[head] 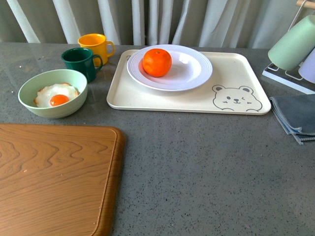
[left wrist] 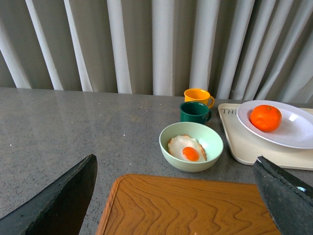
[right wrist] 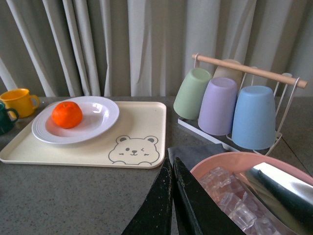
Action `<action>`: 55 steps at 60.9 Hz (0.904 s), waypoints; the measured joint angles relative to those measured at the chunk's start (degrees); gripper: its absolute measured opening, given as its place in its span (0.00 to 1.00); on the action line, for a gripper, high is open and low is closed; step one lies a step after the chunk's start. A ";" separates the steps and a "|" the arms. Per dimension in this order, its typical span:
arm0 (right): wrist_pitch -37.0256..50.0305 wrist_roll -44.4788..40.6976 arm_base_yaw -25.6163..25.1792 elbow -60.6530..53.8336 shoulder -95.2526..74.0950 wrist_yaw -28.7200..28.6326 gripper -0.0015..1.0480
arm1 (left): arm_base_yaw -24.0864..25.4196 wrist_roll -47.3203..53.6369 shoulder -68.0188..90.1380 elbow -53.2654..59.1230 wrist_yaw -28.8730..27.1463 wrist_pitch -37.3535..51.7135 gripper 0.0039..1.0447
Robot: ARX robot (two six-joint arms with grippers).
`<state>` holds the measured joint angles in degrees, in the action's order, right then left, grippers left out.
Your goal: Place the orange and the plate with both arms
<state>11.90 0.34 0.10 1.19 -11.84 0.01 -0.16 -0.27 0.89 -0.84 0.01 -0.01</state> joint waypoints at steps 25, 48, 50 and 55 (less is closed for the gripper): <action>-11.76 0.00 0.00 0.04 11.45 0.09 0.02 | 0.00 0.00 0.00 0.00 0.00 0.00 0.92; -11.80 -0.09 0.00 0.04 11.52 0.09 0.21 | 0.00 0.02 0.00 0.00 0.00 0.00 0.92; -11.80 -0.09 0.00 0.04 11.52 0.09 0.26 | 0.00 0.00 0.00 0.00 0.00 0.00 0.92; -11.80 -0.09 0.00 0.04 11.52 0.09 0.41 | 0.00 0.02 0.00 0.00 0.00 0.00 0.92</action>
<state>0.10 0.25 0.10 1.23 -0.32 0.10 -0.16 -0.25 0.89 -0.84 0.01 -0.01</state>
